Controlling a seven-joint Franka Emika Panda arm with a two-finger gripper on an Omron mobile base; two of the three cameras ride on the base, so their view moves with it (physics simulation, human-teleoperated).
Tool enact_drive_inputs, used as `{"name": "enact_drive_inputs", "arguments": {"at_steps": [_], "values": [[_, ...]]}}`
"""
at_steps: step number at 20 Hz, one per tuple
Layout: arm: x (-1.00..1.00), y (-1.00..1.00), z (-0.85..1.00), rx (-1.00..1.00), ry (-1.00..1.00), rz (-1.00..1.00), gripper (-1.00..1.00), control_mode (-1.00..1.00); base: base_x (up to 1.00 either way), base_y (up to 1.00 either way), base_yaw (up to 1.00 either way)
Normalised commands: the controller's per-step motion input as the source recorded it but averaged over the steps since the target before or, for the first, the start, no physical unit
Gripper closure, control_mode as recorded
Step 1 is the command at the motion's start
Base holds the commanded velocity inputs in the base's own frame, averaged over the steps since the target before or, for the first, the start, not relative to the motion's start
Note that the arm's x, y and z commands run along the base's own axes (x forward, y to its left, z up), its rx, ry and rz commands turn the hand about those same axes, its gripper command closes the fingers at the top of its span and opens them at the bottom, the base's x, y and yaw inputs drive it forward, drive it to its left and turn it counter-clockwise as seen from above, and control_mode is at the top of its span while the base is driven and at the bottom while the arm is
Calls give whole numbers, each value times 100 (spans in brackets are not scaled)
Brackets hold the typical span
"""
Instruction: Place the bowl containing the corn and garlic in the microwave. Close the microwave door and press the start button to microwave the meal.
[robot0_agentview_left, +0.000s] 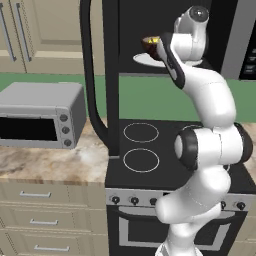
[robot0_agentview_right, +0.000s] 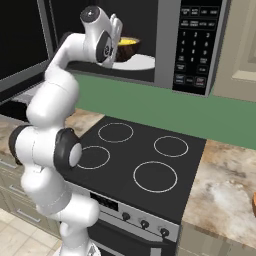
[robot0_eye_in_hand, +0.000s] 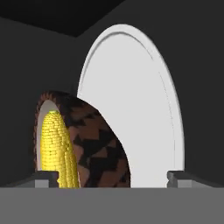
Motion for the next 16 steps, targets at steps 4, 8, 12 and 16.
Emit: {"name": "enact_drive_inputs", "arguments": {"at_steps": [4, 8, 12, 16], "values": [[-92, 0, 31, -4, -5, 0, -100, -100, 0, 0, 0], [-100, 0, 37, -16, 4, 0, -100, -100, 0, 0, 0], [-100, 14, 19, -29, 12, 0, -100, -100, 0, 0, 0], [-100, 22, 13, -41, 15, 7, -100, -100, 0, 0, 0]]}}
